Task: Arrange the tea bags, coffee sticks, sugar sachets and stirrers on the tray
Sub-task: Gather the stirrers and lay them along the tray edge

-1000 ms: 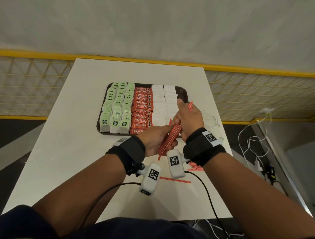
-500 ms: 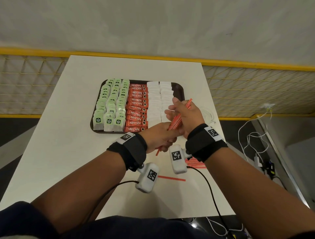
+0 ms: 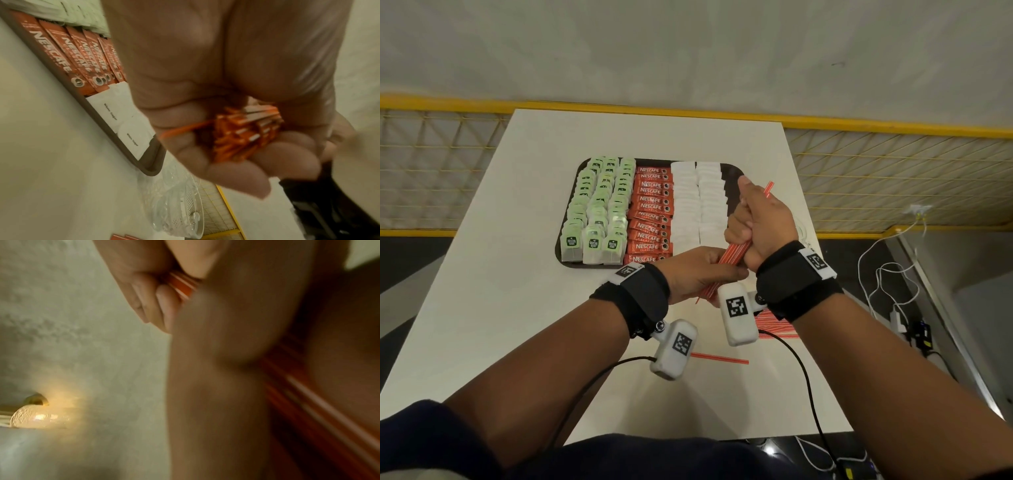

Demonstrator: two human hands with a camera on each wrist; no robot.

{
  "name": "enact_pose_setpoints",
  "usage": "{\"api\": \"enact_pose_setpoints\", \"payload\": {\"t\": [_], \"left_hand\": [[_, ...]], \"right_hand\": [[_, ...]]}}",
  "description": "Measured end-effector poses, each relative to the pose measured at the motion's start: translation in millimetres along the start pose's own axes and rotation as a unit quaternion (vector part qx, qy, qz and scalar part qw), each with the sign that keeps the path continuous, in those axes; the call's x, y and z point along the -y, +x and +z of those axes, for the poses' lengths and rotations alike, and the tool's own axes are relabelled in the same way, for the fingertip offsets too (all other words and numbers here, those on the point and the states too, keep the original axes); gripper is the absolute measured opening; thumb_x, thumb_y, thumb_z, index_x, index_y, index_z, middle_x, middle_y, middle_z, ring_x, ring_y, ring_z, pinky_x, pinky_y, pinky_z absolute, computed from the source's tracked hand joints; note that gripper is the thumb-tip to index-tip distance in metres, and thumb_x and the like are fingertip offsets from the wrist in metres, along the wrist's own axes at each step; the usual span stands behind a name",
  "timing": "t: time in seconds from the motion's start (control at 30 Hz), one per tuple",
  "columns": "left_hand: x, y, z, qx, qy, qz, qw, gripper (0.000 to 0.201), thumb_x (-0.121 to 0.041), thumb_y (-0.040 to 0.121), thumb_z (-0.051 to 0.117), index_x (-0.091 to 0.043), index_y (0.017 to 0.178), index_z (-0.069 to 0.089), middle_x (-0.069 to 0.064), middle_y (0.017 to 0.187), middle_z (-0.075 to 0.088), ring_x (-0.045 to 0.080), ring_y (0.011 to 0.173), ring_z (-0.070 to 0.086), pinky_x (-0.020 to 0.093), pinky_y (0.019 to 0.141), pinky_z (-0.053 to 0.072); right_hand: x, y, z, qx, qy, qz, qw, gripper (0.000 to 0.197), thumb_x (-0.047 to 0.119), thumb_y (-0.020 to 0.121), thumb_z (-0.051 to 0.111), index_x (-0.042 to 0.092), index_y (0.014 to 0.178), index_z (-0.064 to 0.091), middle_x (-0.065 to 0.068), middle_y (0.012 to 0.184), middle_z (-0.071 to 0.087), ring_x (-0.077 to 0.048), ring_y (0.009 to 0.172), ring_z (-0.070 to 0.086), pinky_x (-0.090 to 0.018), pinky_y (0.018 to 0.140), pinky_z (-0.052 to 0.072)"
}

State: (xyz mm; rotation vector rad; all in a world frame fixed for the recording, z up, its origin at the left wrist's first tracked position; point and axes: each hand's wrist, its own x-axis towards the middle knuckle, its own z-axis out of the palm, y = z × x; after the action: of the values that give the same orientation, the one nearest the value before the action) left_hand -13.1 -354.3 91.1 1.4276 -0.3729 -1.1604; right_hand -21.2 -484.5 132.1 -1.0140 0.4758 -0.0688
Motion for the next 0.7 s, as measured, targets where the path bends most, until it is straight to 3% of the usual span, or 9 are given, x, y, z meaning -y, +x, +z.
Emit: {"api": "enact_pose_setpoints", "payload": {"t": [0.03,0.1,0.17,0.3,0.37,0.47,0.53,0.6,0.7], "left_hand": [[2,-1,-2,0.009,-0.035,-0.010,0.999,0.020,-0.034,0.095,0.059,-0.014,0.094,0.059,0.000,0.072,0.059,0.014,0.068,0.056,0.028,0.067,0.050],[8,-5,-7,0.016,-0.112,-0.041,0.993,0.044,-0.058,0.089,0.054,-0.015,0.095,0.060,0.004,0.075,0.057,0.017,0.068,0.052,0.026,0.062,0.050],[16,-7,-11,0.004,-0.198,-0.071,0.978,0.058,-0.068,0.090,0.042,-0.015,0.093,0.062,0.007,0.074,0.056,0.017,0.065,0.050,0.024,0.059,0.049],[20,-3,-12,-0.058,-0.310,-0.078,0.946,0.071,-0.067,0.097,0.030,-0.008,0.095,0.069,0.013,0.088,0.066,0.023,0.077,0.065,0.033,0.069,0.056],[18,-1,-13,-0.077,-0.322,-0.078,0.940,0.070,-0.063,0.099,0.029,-0.005,0.099,0.066,0.014,0.087,0.070,0.022,0.069,0.068,0.031,0.063,0.058],[16,-1,-14,-0.104,-0.331,-0.085,0.934,0.062,-0.060,0.097,0.040,-0.004,0.098,0.067,0.012,0.087,0.072,0.018,0.064,0.069,0.025,0.061,0.058],[15,-2,-14,-0.129,-0.325,-0.091,0.933,0.057,-0.057,0.097,0.044,-0.004,0.094,0.066,0.010,0.083,0.072,0.014,0.057,0.066,0.019,0.048,0.055],[15,-2,-13,-0.141,-0.329,-0.101,0.928,0.054,-0.055,0.096,0.046,-0.005,0.091,0.065,0.008,0.081,0.070,0.009,0.049,0.060,0.014,0.037,0.047],[16,-2,-16,-0.127,-0.357,-0.109,0.919,0.050,-0.055,0.095,0.049,-0.007,0.100,0.063,0.004,0.079,0.064,0.004,0.043,0.049,0.010,0.033,0.036]], "right_hand": [[3,1,-1,-0.008,0.007,-0.004,1.000,0.034,0.028,0.096,0.060,0.017,0.067,0.046,0.002,0.046,0.030,-0.011,0.037,0.025,-0.023,0.040,0.026],[9,2,-2,-0.021,0.017,-0.021,0.999,0.036,0.028,0.096,0.060,0.018,0.066,0.044,0.002,0.045,0.030,-0.011,0.038,0.025,-0.023,0.041,0.025],[14,3,-2,-0.031,0.020,-0.047,0.998,0.039,0.029,0.097,0.059,0.018,0.064,0.042,0.002,0.045,0.031,-0.011,0.038,0.026,-0.024,0.042,0.027],[12,0,6,-0.033,-0.035,-0.111,0.993,0.034,0.033,0.098,0.056,0.017,0.069,0.049,0.001,0.047,0.035,-0.013,0.039,0.033,-0.026,0.044,0.033],[5,-3,12,-0.027,-0.104,-0.141,0.984,0.030,0.035,0.098,0.055,0.018,0.075,0.052,0.000,0.049,0.039,-0.016,0.042,0.039,-0.029,0.048,0.038],[-6,-7,16,-0.011,-0.162,-0.171,0.972,0.034,0.036,0.099,0.054,0.019,0.070,0.047,0.001,0.051,0.043,-0.020,0.047,0.046,-0.031,0.053,0.043],[-11,-8,18,0.002,-0.168,-0.176,0.970,0.035,0.035,0.099,0.053,0.020,0.068,0.047,0.001,0.052,0.045,-0.020,0.050,0.050,-0.033,0.057,0.046],[-14,-8,18,0.006,-0.170,-0.173,0.970,0.037,0.036,0.099,0.052,0.019,0.067,0.048,-0.001,0.054,0.047,-0.020,0.053,0.054,-0.035,0.061,0.050],[-17,-8,16,0.009,-0.188,-0.163,0.969,0.037,0.039,0.099,0.052,0.017,0.068,0.051,0.001,0.055,0.055,-0.021,0.062,0.063,-0.041,0.070,0.055]]}}
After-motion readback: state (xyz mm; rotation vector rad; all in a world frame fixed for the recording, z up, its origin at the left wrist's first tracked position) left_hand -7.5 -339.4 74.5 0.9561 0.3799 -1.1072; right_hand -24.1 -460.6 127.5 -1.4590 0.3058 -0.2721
